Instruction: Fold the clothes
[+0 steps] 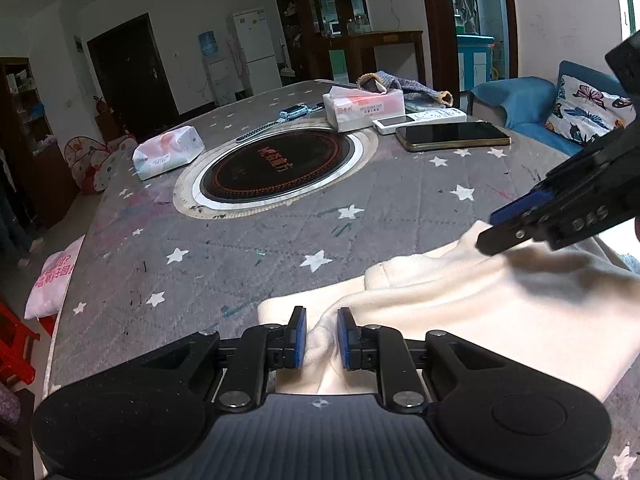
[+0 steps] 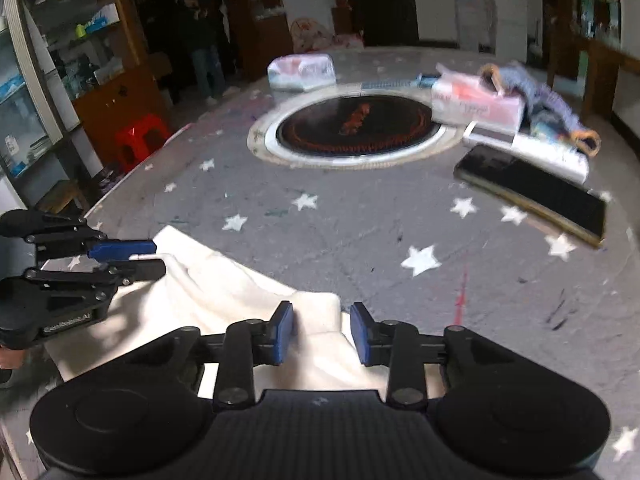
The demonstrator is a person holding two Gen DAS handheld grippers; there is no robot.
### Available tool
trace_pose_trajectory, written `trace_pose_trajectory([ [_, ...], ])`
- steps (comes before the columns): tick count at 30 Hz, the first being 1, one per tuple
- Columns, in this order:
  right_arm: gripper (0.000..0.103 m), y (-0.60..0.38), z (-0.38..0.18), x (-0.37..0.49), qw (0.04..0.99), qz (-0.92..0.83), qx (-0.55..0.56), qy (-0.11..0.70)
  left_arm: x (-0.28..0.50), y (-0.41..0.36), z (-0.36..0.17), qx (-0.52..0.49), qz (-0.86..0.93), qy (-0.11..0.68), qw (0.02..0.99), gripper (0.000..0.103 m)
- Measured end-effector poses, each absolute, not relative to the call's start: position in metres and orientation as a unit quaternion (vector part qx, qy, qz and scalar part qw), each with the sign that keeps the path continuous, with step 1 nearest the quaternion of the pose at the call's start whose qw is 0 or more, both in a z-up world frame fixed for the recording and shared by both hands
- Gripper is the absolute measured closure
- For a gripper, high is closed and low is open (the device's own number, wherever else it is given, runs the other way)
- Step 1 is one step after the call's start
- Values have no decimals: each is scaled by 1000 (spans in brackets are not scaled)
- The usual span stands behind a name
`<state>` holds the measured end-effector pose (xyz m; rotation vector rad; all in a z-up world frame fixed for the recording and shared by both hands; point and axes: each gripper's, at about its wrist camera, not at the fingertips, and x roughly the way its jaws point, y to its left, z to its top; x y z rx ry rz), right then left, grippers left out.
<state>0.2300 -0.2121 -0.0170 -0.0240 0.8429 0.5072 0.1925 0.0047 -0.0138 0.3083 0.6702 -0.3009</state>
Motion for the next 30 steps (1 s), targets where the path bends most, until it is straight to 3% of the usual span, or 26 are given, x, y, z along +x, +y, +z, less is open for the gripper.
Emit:
trace_pose_trajectory([
  [3,98,-207,-16,227,889,235,-30,391,195,3,-12,149,-151,322,923,85],
  [5,99,-204,-10,221,900,227,-49,369,198,2,-11,148,-154,319,924,85],
  [11,99,-200,-18,223,912,177,-74,362,209,-3,-19,142,-149,331,921,84],
  [15,90,-204,-13,225,914,170,-56,365,206,3,-15,137,-146,324,925,83],
  [21,90,-176,11,208,900,251,-76,348,197,25,-1,104,-135,316,933,83],
  [30,90,-123,-22,226,887,267,-90,366,162,45,2,77,-162,321,930,82],
])
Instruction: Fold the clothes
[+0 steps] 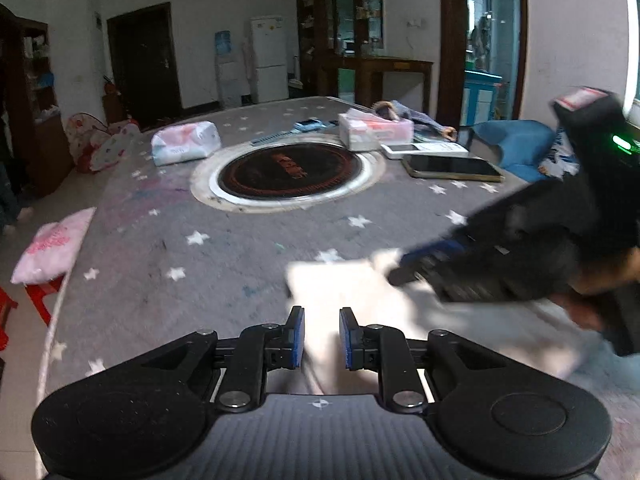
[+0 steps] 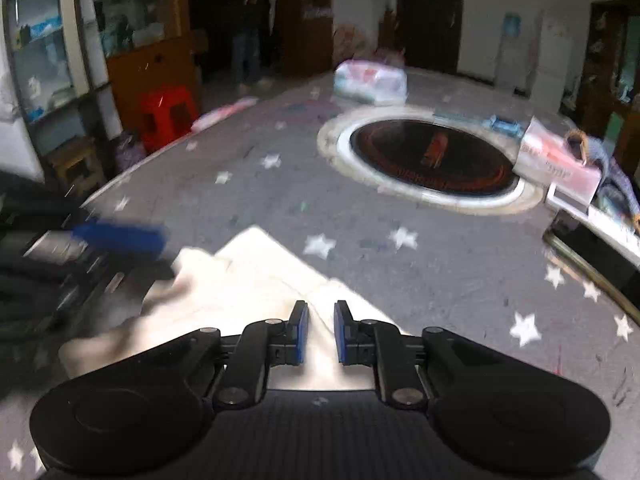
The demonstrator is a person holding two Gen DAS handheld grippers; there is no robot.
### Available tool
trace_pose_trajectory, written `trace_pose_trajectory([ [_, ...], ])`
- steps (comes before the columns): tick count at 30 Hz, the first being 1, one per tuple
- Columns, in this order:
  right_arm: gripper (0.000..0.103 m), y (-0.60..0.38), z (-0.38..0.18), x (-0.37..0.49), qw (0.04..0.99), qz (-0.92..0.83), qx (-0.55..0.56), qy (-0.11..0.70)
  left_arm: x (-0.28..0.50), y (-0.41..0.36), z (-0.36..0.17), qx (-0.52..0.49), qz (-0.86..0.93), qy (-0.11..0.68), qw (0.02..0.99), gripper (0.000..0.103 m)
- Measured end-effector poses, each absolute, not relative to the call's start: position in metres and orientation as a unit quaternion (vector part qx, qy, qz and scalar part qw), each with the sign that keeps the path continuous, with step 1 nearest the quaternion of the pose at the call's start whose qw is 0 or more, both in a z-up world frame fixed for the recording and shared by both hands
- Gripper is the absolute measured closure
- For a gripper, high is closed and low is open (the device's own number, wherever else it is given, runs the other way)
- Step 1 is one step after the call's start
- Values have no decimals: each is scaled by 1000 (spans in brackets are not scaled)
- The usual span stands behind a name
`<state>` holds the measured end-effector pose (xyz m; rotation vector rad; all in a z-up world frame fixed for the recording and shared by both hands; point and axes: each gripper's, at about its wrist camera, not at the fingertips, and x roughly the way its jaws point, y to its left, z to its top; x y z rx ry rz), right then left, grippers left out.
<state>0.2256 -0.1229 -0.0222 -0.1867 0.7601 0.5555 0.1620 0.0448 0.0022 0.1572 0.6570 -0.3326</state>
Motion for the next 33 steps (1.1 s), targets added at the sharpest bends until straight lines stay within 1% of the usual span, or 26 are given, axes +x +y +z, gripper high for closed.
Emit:
trace_pose_trajectory([
  [1,90,-124,-23,227,890,263,-83,364,159,43,1,79,-169,323,928,82],
  [2,90,-125,-22,228,890,262,-76,366,156,42,-1,82,-175,325,926,77],
  [3,89,-126,-22,229,890,261,-68,367,155,39,-4,85,-174,326,925,70],
  [4,89,-128,-22,231,889,262,-61,370,155,37,-6,87,-174,327,925,69],
  [8,88,-139,-19,231,890,264,-37,370,158,36,-16,74,-169,342,922,69],
  [10,86,-145,-14,223,893,260,-38,365,158,37,-16,71,-169,343,921,69],
  [15,86,-152,-5,183,883,293,-94,354,158,38,-17,64,-169,348,920,69],
  [18,86,-152,-12,169,870,314,-119,361,155,39,-18,58,-170,352,919,70],
  [20,85,-151,-18,159,865,328,-141,352,151,39,-17,56,-171,356,917,70],
  [27,85,-161,-17,127,852,358,-167,343,119,36,-16,48,-184,369,910,70],
  [33,85,-189,-12,98,851,364,-124,356,91,30,-8,59,-205,373,903,70],
])
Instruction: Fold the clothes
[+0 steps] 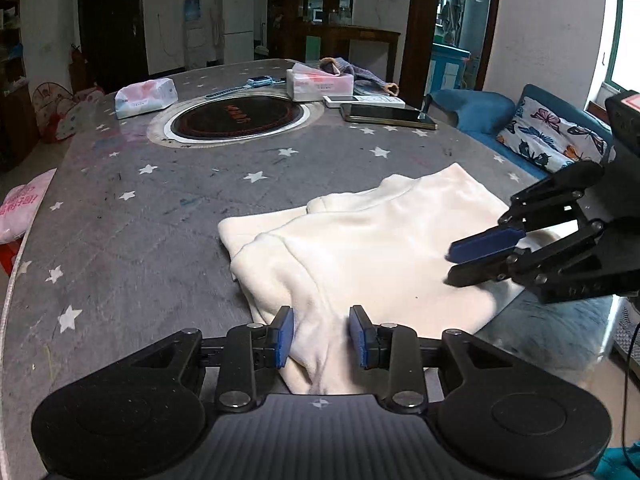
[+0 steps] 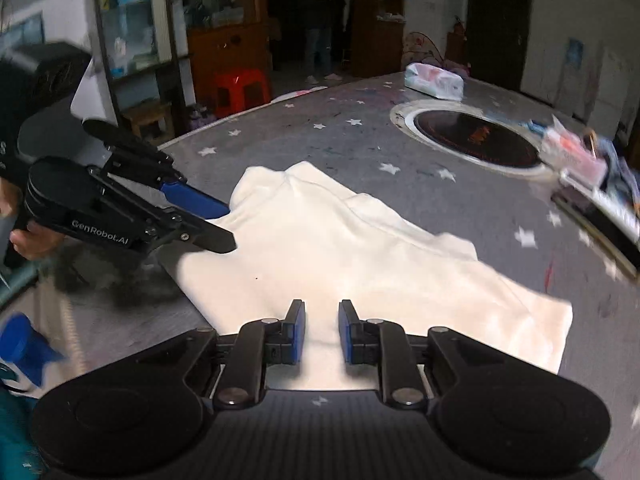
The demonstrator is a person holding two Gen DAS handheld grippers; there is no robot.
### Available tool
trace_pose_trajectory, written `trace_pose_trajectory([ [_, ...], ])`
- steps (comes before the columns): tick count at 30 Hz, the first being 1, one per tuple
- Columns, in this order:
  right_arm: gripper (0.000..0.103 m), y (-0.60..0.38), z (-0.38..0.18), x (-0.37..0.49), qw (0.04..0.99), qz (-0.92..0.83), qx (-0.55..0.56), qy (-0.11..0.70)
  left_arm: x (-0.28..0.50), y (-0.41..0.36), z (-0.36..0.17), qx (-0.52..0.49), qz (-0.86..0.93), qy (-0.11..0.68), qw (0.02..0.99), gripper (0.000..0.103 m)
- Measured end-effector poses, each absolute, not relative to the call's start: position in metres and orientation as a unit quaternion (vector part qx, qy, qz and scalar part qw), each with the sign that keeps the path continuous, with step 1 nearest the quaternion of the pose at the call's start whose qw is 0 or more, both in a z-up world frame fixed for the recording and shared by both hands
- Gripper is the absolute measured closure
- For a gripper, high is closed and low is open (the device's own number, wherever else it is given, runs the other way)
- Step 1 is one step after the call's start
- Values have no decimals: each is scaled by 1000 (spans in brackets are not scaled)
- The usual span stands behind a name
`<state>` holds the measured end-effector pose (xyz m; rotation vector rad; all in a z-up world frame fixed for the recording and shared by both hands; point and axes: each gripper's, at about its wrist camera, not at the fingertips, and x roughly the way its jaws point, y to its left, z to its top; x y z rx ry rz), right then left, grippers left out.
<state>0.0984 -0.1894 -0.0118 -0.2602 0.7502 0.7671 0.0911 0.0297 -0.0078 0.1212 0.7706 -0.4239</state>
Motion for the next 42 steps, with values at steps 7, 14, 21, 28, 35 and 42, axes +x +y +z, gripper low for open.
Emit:
trace_pose_trajectory([
  [7,85,-219,0,132,883,301,-57,356,110,17,10,60,-199,346,915,70],
  [14,91,-256,-16,179,890,231,11,392,145,1,4,53,-193,362,910,70],
  [21,89,-264,4,164,900,233,-6,368,165,-12,-9,72,-176,376,907,70],
  [28,90,-252,-7,117,881,256,-102,385,166,-14,-15,75,-164,375,910,69],
  [35,90,-257,3,97,891,248,-107,364,127,1,16,58,-169,332,926,69],
  [42,89,-236,6,82,886,287,-103,349,73,3,9,81,-175,330,924,69],
])
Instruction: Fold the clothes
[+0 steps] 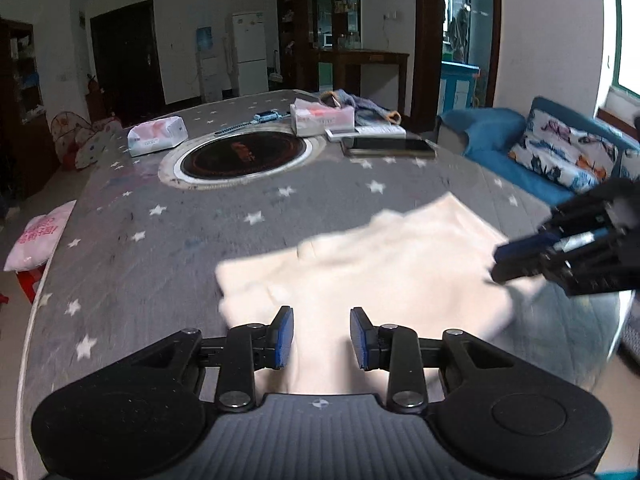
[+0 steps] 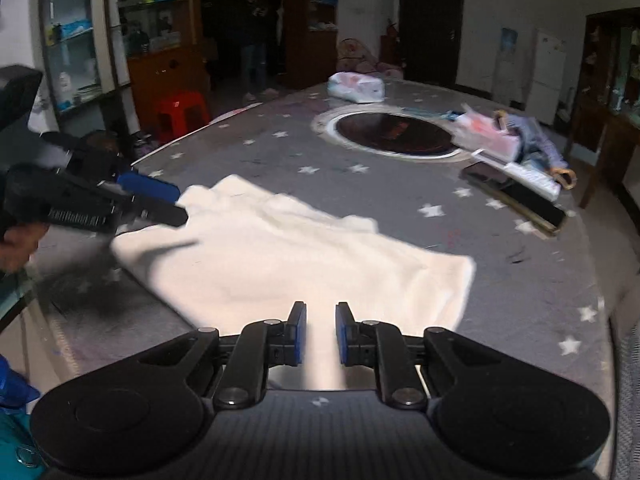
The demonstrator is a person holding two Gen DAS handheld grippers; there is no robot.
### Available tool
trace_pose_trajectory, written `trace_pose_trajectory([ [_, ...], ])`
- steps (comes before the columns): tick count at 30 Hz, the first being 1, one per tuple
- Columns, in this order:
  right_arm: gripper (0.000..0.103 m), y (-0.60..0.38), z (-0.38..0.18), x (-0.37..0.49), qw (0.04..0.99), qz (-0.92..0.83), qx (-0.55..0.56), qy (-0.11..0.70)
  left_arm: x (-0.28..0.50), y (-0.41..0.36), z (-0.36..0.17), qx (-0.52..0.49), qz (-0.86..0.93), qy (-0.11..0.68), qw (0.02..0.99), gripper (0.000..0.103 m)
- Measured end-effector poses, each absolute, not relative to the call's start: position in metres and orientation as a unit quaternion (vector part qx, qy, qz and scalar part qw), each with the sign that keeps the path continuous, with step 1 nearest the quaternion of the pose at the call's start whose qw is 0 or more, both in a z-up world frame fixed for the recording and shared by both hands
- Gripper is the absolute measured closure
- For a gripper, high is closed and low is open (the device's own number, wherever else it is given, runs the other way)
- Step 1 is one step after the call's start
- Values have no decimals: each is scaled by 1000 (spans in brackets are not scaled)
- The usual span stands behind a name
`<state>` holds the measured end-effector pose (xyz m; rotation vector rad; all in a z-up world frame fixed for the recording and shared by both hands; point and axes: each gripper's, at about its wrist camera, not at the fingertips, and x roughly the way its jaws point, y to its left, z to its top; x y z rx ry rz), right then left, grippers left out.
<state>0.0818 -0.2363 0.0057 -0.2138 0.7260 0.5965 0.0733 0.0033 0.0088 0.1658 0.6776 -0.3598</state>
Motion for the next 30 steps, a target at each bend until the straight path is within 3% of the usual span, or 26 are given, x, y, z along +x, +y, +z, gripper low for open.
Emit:
trace_pose_trajectory([
  [6,89,-224,-10,75,877,289,-134,360,62,10,-15,84,-165,330,926,69],
  [25,88,-160,1,70,853,357,-166,342,52,29,-5,57,-153,328,930,69],
  [30,88,-140,-3,66,841,385,-171,338,54,33,-16,49,-146,343,927,64],
])
